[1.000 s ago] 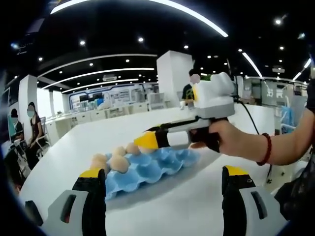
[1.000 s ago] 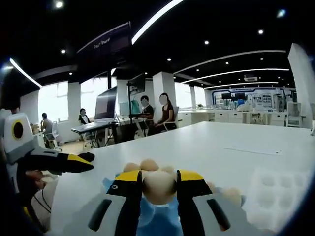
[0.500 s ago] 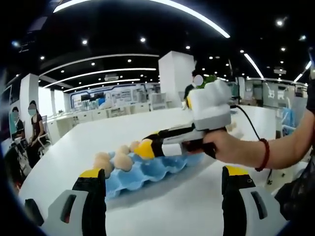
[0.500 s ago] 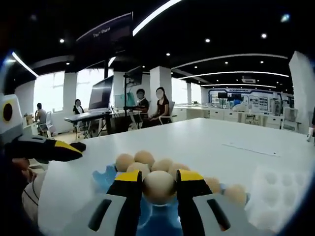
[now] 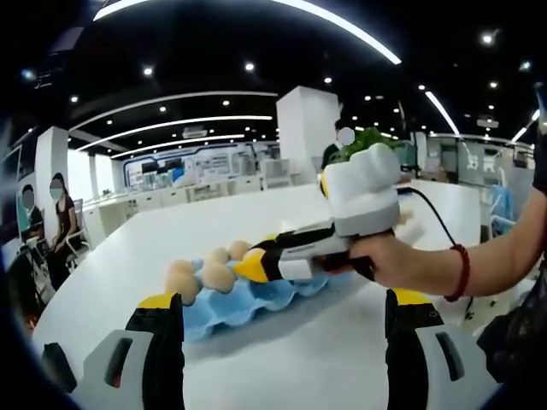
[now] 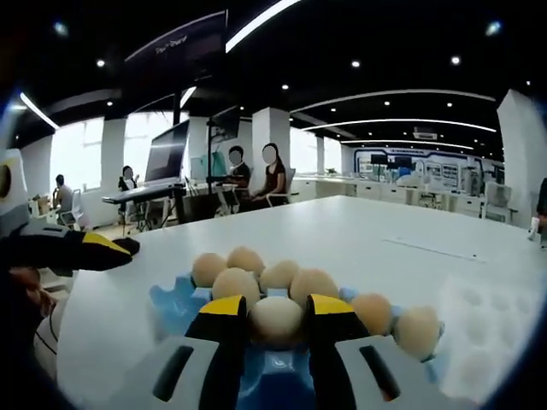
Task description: Place the egg into an empty slot of the egg tray after lifting it from the table, then release the egg inside the slot.
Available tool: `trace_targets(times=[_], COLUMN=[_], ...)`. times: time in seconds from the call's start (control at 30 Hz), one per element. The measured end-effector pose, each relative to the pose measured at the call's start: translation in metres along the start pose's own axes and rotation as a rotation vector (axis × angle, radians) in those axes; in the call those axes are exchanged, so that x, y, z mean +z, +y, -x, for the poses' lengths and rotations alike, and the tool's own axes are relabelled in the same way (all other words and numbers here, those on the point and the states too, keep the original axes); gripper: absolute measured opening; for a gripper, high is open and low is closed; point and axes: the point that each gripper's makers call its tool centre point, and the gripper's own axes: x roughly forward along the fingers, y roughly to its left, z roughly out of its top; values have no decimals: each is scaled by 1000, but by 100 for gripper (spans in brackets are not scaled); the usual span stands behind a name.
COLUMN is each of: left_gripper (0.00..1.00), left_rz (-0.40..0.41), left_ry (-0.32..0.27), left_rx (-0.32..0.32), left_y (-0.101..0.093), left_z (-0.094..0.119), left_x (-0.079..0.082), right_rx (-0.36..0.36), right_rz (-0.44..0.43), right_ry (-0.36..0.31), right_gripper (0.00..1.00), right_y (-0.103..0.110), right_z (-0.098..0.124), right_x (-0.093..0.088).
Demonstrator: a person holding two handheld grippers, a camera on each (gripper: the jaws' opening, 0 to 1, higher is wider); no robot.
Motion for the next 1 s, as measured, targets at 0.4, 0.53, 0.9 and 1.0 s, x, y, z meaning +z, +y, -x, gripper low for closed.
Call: trace_targets(times=[0.4, 0.53, 0.9, 1.0], left_gripper=[100, 100, 100, 100], left_rz=[-3, -2, -5, -8], left_ry=[-12, -9, -15, -16], left_rx=[-8, 2, -8, -10], left_y=[-1, 3, 2, 2], left_z=[-2, -1, 0, -1], left_x=[2, 1, 4, 5], right_rx=[3, 9, -25, -42], right_rz=[26, -3, -39, -27], right_ry=[2, -40, -116, -136], right_gripper=[38, 48, 73, 78], right_y=[2, 3, -6, -10], right_z=[2, 4, 20, 25], right_x=[0, 6, 19, 25])
